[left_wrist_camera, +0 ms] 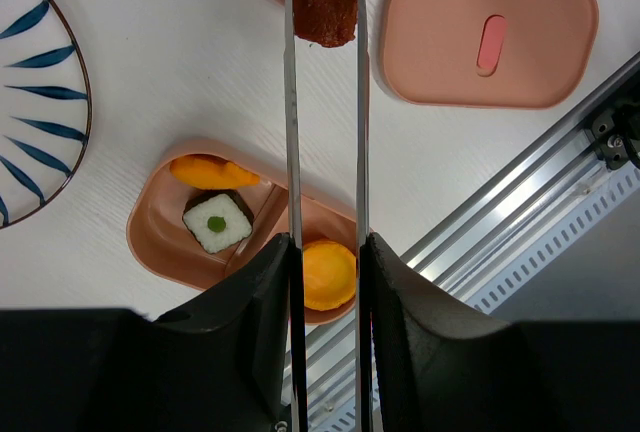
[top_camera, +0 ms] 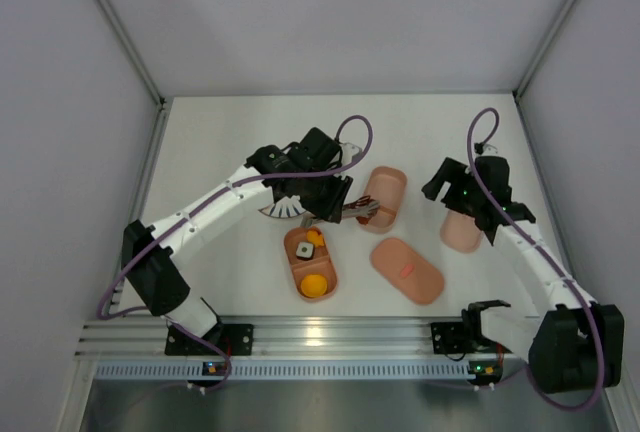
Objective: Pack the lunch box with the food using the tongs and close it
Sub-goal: Place the fake food in the packing box.
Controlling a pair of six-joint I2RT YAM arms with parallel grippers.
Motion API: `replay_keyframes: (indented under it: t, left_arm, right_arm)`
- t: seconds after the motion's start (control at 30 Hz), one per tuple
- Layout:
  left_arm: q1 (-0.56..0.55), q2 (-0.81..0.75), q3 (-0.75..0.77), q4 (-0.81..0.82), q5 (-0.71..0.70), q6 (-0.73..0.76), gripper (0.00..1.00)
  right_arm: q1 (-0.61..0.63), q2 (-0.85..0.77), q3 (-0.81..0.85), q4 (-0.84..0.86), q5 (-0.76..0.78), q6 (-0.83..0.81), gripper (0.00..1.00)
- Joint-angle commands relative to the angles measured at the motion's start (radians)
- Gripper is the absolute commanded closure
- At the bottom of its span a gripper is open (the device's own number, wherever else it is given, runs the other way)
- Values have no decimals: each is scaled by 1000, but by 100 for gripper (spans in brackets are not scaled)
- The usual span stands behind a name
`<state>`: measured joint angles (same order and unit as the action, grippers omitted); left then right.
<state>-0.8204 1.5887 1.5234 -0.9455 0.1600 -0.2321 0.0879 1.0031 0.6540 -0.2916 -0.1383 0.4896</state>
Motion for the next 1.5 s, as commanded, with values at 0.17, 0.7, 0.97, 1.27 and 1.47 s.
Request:
replay_keyframes:
  t: [0.17, 0.7, 0.97, 1.27, 1.47]
  left_arm:
    - [-5, -18, 34, 22, -7, 17, 82]
    - [-5, -49, 17, 14, -19, 22, 82]
    - [-5, -58, 11, 14, -19, 20, 82]
    - [-5, -64, 11, 13, -23, 24, 82]
    - [-5, -62, 6, 8, -27, 27, 82]
  right_arm:
    - [6, 267, 208, -24, 173, 6, 54]
    - [162, 629, 423, -80, 312, 3, 83]
    - [180, 758, 542, -98, 278, -9, 83]
    - [193, 859, 679, -132, 235, -37, 82]
    - [205, 942, 806, -188, 226, -63, 82]
